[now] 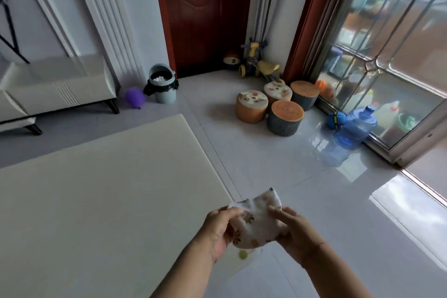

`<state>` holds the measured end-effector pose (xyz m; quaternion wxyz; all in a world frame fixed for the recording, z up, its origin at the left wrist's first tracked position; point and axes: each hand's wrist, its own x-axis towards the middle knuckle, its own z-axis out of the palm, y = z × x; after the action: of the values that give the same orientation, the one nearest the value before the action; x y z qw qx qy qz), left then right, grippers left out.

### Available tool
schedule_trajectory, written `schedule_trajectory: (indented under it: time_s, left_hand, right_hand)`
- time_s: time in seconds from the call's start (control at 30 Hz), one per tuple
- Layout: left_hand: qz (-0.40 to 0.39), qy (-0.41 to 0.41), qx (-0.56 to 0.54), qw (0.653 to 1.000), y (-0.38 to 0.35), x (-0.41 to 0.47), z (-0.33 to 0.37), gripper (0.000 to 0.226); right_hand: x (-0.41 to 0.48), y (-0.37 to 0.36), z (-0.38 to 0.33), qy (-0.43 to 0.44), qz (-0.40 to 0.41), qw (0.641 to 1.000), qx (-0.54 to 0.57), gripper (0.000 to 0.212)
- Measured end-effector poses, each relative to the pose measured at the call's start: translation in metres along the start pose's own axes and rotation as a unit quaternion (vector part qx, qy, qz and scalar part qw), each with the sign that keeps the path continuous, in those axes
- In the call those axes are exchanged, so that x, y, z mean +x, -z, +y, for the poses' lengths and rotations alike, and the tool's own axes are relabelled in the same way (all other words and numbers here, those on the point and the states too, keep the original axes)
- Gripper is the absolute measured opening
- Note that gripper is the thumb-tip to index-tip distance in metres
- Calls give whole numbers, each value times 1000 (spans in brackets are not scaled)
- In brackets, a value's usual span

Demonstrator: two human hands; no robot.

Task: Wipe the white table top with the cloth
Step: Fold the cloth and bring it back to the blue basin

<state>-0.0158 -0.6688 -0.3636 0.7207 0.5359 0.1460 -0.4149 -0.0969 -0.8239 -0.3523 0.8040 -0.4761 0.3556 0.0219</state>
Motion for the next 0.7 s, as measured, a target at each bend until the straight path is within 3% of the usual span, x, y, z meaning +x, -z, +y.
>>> schedule_trajectory:
  time_s: [0.1,0.23,0.33,0.53,0.7]
  left_hand:
    - [0,-60,11,998,-35,-40,47,11]
    - [2,-156,28,987,-88,-95,102,18]
    - [-6,-220,65,973,-123,-137,129,35]
    - [-96,-272,177,941,-162,-205,152,68]
    - [-122,-289,223,923,-193,-238,149,63]
  right_hand:
    - [-43,-15,-61,58,-19,998,9,29]
    - [-102,-28,-134,132,-33,991,-15,17]
    - [-142,-28,-174,166,-23,985,-43,14]
    - [-218,-12,-220,246,-23,964,-100,32]
    - [-263,13,-227,280,26,956,-81,47]
